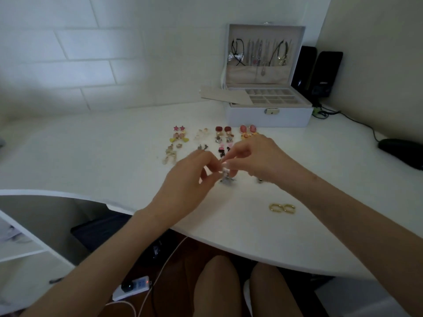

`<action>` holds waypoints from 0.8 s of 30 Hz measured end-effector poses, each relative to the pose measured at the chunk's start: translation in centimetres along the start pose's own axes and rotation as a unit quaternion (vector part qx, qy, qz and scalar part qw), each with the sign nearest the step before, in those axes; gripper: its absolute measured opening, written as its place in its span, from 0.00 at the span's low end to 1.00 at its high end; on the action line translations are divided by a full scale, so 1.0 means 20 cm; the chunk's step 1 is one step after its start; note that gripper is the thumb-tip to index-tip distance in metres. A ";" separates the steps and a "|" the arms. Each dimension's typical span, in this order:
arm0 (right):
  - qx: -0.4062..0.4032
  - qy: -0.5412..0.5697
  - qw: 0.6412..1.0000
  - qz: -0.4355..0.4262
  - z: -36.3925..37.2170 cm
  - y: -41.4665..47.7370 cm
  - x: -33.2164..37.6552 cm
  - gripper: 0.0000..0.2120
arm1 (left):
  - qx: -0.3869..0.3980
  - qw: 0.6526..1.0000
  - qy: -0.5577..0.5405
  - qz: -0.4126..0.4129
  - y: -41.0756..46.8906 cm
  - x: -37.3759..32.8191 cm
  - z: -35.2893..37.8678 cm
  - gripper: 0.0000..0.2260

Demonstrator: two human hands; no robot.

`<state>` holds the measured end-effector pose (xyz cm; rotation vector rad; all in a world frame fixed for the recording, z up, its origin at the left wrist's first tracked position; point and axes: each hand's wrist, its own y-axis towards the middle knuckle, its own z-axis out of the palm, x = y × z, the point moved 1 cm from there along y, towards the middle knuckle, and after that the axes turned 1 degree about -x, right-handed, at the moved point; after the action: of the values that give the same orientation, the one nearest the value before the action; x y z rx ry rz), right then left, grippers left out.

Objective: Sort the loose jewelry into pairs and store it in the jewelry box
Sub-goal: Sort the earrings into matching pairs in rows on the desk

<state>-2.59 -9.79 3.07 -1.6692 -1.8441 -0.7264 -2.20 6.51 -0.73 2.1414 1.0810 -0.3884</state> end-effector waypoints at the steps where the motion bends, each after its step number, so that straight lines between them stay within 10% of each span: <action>1: -0.002 -0.001 1.000 0.004 -0.02 -0.04 -0.04 0.03 | 0.011 1.000 -0.005 0.014 -0.01 -0.05 0.05 0.02; 12: 0.032 -0.149 0.984 0.089 -0.18 -0.35 -0.31 0.10 | 0.118 0.991 0.033 0.048 -0.01 -0.30 0.37 0.11; 24: 0.011 -0.070 0.996 0.046 -0.15 -0.31 -0.31 0.09 | 0.124 0.992 0.015 0.011 -0.02 -0.30 0.33 0.07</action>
<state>-8.22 -16.80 0.63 -1.8188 -1.8464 -0.5624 -5.89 -1.44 -2.44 2.3816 1.0716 -0.5039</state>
